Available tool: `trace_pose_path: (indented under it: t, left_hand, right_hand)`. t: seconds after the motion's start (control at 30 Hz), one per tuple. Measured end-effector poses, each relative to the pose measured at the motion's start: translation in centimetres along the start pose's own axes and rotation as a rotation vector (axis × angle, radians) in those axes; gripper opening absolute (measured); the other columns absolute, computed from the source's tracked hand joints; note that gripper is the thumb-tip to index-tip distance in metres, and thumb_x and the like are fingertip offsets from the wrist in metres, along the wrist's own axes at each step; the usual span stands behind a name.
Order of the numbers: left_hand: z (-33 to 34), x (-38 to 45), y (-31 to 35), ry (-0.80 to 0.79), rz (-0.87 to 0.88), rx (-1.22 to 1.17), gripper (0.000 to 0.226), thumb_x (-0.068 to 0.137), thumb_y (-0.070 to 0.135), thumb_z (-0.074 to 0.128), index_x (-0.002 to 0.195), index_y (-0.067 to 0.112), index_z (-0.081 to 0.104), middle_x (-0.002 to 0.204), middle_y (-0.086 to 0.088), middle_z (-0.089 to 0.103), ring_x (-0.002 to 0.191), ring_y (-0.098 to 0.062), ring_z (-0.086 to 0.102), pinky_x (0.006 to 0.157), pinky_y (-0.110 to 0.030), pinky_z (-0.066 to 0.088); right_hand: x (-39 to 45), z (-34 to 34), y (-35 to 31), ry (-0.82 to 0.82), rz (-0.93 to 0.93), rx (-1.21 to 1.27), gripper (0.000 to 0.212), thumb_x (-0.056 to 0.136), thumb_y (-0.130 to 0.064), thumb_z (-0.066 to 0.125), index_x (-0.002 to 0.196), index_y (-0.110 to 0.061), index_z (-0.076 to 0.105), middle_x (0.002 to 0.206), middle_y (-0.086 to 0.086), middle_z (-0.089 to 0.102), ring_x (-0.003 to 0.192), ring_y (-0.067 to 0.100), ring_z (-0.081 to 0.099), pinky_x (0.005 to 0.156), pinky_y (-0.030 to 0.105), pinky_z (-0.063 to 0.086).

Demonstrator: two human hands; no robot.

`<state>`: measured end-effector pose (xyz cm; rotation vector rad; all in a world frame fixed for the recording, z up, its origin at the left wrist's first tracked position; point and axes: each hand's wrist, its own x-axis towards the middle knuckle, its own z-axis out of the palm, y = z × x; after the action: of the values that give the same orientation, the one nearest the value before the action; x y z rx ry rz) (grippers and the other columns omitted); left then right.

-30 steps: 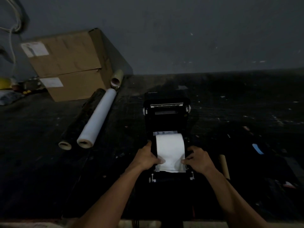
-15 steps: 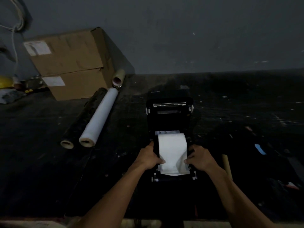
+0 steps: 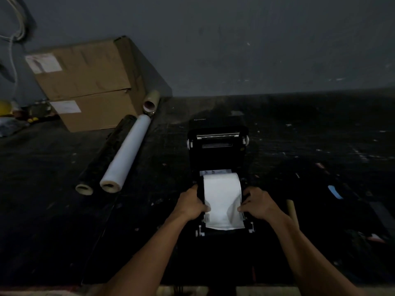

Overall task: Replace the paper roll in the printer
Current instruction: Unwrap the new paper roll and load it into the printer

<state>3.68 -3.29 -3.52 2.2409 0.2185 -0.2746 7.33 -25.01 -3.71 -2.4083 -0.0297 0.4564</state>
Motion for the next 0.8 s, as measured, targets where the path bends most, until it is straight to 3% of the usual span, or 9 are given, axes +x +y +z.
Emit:
trace_pose_path:
  t: [0.1, 0.2, 0.3, 0.37, 0.5, 0.6, 0.7, 0.8]
  left_hand:
    - [0.1, -0.1, -0.2, -0.037, 0.005, 0.006, 0.082, 0.068, 0.009, 0.078, 0.139, 0.021, 0.038, 0.097, -0.012, 0.071, 0.091, -0.022, 0.067, 0.088, -0.031, 0.053]
    - [-0.1, 0.3, -0.2, -0.074, 0.008, 0.073, 0.088, 0.068, 0.012, 0.079, 0.144, 0.018, 0.033, 0.119, -0.015, 0.064, 0.107, -0.028, 0.062, 0.098, -0.037, 0.049]
    - [-0.2, 0.4, -0.2, -0.101, 0.026, 0.069, 0.096, 0.067, 0.016, 0.081, 0.146, 0.019, 0.027, 0.127, -0.013, 0.060, 0.111, -0.028, 0.059, 0.100, -0.036, 0.047]
    - [-0.2, 0.3, -0.3, -0.047, 0.038, 0.014, 0.099, 0.064, 0.021, 0.083, 0.145, 0.021, 0.027, 0.120, -0.010, 0.063, 0.104, -0.025, 0.062, 0.094, -0.030, 0.049]
    - [0.0, 0.1, -0.5, 0.072, 0.022, -0.106, 0.101, 0.067, 0.015, 0.082, 0.148, 0.017, 0.021, 0.082, -0.004, 0.069, 0.080, -0.013, 0.064, 0.071, -0.012, 0.046]
    - [0.3, -0.1, -0.7, 0.068, 0.057, -0.110, 0.102, 0.070, 0.011, 0.080, 0.149, 0.016, 0.016, 0.086, -0.009, 0.073, 0.080, -0.009, 0.063, 0.056, 0.004, 0.038]
    - [0.5, -0.4, -0.9, 0.030, 0.065, -0.074, 0.105, 0.071, 0.013, 0.079, 0.150, 0.015, 0.009, 0.093, -0.008, 0.074, 0.086, -0.009, 0.064, 0.067, 0.000, 0.039]
    - [0.6, -0.5, -1.0, 0.012, 0.063, -0.058, 0.105, 0.071, 0.016, 0.080, 0.150, 0.016, 0.011, 0.094, -0.007, 0.074, 0.089, -0.012, 0.066, 0.074, -0.008, 0.044]
  right_hand:
    - [-0.1, 0.0, -0.2, 0.019, -0.008, -0.041, 0.052, 0.061, -0.024, 0.082, 0.106, -0.011, 0.060, 0.102, 0.012, 0.069, 0.095, 0.024, 0.063, 0.071, 0.023, 0.045]
    - [-0.2, 0.1, -0.3, 0.070, -0.063, -0.029, 0.052, 0.060, -0.027, 0.081, 0.106, -0.012, 0.061, 0.100, 0.010, 0.069, 0.093, 0.024, 0.064, 0.072, 0.024, 0.046]
    - [-0.3, 0.3, 0.0, 0.080, -0.050, 0.012, 0.054, 0.063, -0.022, 0.080, 0.111, -0.009, 0.059, 0.101, 0.013, 0.070, 0.095, 0.024, 0.064, 0.074, 0.023, 0.047]
    - [-0.3, 0.5, 0.2, 0.048, -0.025, 0.068, 0.057, 0.065, -0.016, 0.080, 0.116, -0.006, 0.056, 0.100, 0.014, 0.071, 0.094, 0.023, 0.065, 0.076, 0.023, 0.048]
    - [-0.4, 0.6, 0.6, 0.027, -0.025, 0.088, 0.063, 0.067, -0.017, 0.080, 0.121, -0.008, 0.051, 0.098, 0.011, 0.072, 0.094, 0.020, 0.064, 0.072, 0.021, 0.043]
    - [-0.4, 0.5, 0.7, 0.060, -0.064, 0.076, 0.064, 0.064, -0.019, 0.081, 0.119, -0.010, 0.051, 0.090, 0.009, 0.073, 0.088, 0.018, 0.065, 0.066, 0.020, 0.041]
    - [-0.4, 0.6, 0.6, 0.128, -0.112, 0.091, 0.066, 0.062, -0.020, 0.081, 0.120, -0.014, 0.052, 0.082, 0.005, 0.074, 0.083, 0.015, 0.067, 0.064, 0.017, 0.043]
    - [-0.3, 0.8, 0.8, 0.125, -0.117, 0.114, 0.067, 0.064, -0.016, 0.081, 0.123, -0.012, 0.050, 0.077, 0.003, 0.072, 0.078, 0.010, 0.064, 0.053, 0.002, 0.038]
